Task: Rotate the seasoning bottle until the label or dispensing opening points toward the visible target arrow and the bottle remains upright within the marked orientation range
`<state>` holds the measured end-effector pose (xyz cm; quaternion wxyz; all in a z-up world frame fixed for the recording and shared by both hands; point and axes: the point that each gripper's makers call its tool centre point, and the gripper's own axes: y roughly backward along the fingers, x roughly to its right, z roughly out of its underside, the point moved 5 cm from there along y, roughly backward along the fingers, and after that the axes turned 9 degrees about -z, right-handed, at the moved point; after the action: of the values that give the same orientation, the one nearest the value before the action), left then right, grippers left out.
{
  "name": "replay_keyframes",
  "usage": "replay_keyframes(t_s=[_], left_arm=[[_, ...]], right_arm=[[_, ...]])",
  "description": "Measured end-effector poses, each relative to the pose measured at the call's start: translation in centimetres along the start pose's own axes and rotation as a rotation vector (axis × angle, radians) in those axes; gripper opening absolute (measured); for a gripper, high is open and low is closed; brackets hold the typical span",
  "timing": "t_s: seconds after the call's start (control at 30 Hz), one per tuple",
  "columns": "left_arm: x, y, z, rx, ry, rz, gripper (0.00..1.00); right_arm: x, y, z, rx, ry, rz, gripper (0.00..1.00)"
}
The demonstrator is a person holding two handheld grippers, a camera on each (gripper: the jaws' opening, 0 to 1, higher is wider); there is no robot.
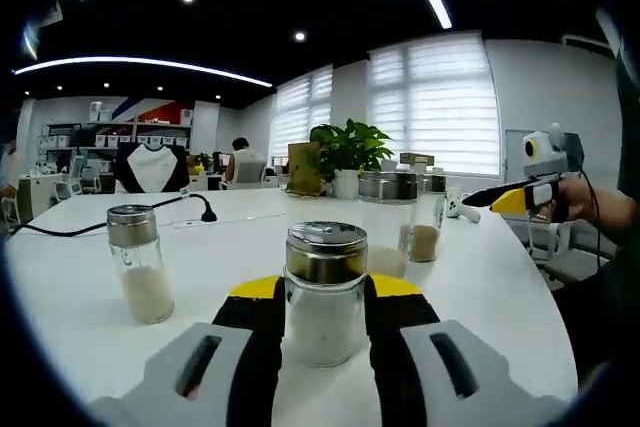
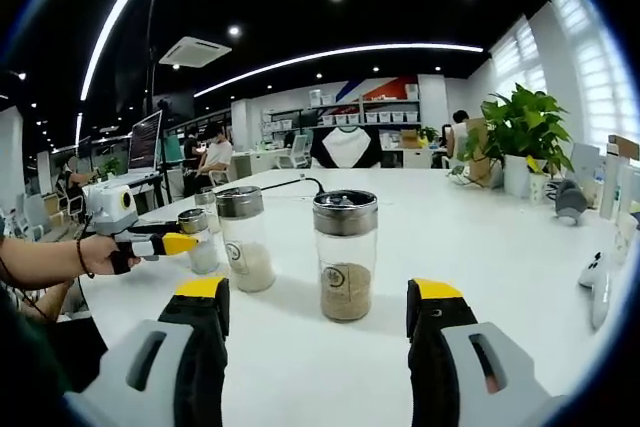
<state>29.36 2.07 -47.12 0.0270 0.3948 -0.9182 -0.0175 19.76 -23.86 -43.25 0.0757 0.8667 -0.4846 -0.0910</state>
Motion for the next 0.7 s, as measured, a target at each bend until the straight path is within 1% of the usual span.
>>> replay_keyframes(t_s=[0.27, 0.33, 0.4, 0.53, 0.7], left_arm=[[-0.2, -0.1, 0.0, -0.001, 0.004, 0.108, 0.33], [-0.2, -0.2, 0.0, 0.000, 0.014, 0.123, 0.33], [-0.1, -0.1, 0.0, 0.004, 0.003, 0.128, 0.33], [-0.2, -0.2, 0.1, 0.009, 0.007, 0.142, 0.33], [-0.4, -0.3, 0.0, 0.003, 0.008, 0.187, 0.33]], right_arm=[[0.5, 0.1, -0.2, 0.003, 0.004, 0.008, 0.73], [0.7, 0.2, -0.2, 0.002, 0.005, 0.012, 0.73], [1.0, 0.2, -0.3, 0.012, 0.002, 0.017, 0.73], [1.1, 0.1, -0.3, 0.010, 0.006, 0.017, 0.73], [1.0, 0.1, -0.2, 0.006, 0.009, 0.012, 0.74]])
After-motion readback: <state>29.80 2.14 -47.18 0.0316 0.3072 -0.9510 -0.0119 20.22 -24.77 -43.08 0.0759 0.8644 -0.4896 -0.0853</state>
